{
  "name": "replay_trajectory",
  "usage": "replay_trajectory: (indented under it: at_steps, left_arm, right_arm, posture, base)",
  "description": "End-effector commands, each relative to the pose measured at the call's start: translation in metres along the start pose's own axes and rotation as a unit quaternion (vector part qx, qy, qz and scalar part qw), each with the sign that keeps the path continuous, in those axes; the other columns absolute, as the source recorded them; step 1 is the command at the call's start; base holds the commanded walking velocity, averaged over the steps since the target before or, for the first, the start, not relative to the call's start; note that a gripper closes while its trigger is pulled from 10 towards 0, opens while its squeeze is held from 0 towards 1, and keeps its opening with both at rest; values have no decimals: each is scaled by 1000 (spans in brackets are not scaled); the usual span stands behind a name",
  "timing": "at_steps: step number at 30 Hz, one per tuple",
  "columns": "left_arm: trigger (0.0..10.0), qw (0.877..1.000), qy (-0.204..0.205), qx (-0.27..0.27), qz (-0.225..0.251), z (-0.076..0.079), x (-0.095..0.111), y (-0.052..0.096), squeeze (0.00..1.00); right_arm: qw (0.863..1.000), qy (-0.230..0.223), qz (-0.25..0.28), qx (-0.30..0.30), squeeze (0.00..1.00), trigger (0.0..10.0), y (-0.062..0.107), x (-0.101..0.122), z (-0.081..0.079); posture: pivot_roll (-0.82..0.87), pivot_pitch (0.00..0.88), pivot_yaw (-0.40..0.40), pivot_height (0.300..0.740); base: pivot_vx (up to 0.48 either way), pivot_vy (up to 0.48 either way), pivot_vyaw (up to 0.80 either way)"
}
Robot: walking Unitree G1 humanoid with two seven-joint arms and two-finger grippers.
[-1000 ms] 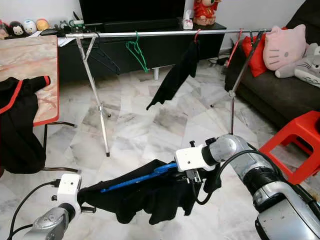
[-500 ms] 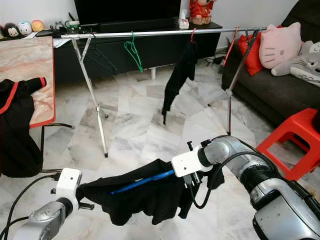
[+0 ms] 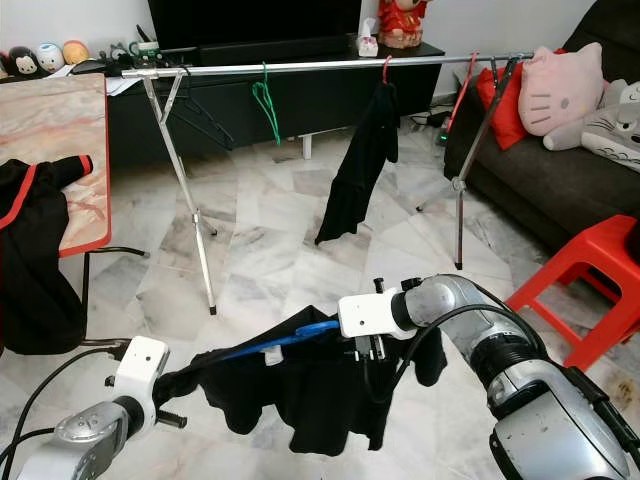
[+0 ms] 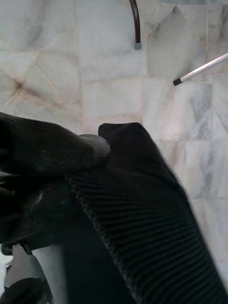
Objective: Hang hanger
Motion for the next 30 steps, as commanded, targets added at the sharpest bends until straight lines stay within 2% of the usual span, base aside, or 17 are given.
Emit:
replay_trajectory:
  at_steps: [1, 6, 8, 9, 12, 14, 15, 22, 28, 29, 30]
  left_arm:
    - [0, 1000, -10, 6, -21, -3, -6, 2, 0]
    - [0, 1000, -8, 5, -20, -3, -6, 2, 0]
    - [0, 1000, -11, 6, -19, -3, -5, 1, 0]
    - [0, 1000, -12, 8, -15, -5, -2, 1, 0]
    - [0, 1000, -13, 11, -10, -7, 2, 2, 0]
    - [0, 1000, -13, 17, 6, -8, 9, 2, 0]
    - [0, 1000, -13, 17, 8, -8, 10, 1, 0]
    - [0, 1000, -4, 8, 29, -8, 22, 2, 0]
    - [0, 998, 1, -19, 52, 2, 34, 2, 0]
    - [0, 998, -4, -27, 57, 5, 37, 1, 0]
    - [0, 998, -5, -32, 60, 6, 39, 1, 0]
  right_arm:
    - [999, -8, 19, -27, 0, 0, 9, 3, 8]
    - [999, -6, 18, -27, 0, 0, 10, 4, 9]
    - [1000, 2, 2, -21, 0, 0, 10, 0, 8]
    - [1000, 14, -22, -10, 0, 0, 10, -4, 6]
    - [999, 26, -46, 3, 0, 0, 10, -9, 3]
    - [994, 53, -99, 7, 0, 0, 6, -20, -2]
    - [992, 57, -109, 8, 0, 0, 6, -23, -4]
    - [991, 56, -122, 0, 0, 0, -3, -26, -8]
    - [988, 30, -130, -76, 0, 0, -17, -25, -1]
    - [983, 10, -139, -116, 0, 0, -20, -25, 4]
    - [982, -5, -142, -127, 0, 0, -21, -26, 5]
  posture:
    - [-50, 0, -13, 732]
    - [-50, 0, -13, 732]
    - [-48, 0, -17, 732]
    - [-47, 0, -17, 732]
    - [-47, 0, -17, 732]
    - [-47, 0, -19, 732]
    - [-47, 0, -19, 732]
    - [-45, 0, -18, 732]
    - [-38, 0, -17, 732]
    - [-39, 0, -15, 732]
    - [-39, 0, -15, 732]
  base:
    - [0, 0, 0]
    - [0, 0, 0]
    - [0, 0, 0]
    - [0, 0, 0]
    - [0, 0, 0]
    - [0, 0, 0]
    - [0, 0, 0]
    - [0, 0, 0]
    - [0, 0, 0]
    - [0, 0, 0]
    - [0, 0, 0]
Point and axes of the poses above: a point about 5 cm out from each wrist's last joint towards the gripper, its own y axis pointing back from the gripper into the wrist, its own x axis along the axis of the wrist's last joint, z = x × y, the point moved 1 cm from there along -y, pointing out of the wrist towards the gripper, and after that the axes turned 9 degrees about -y, right-handed, at the moved point
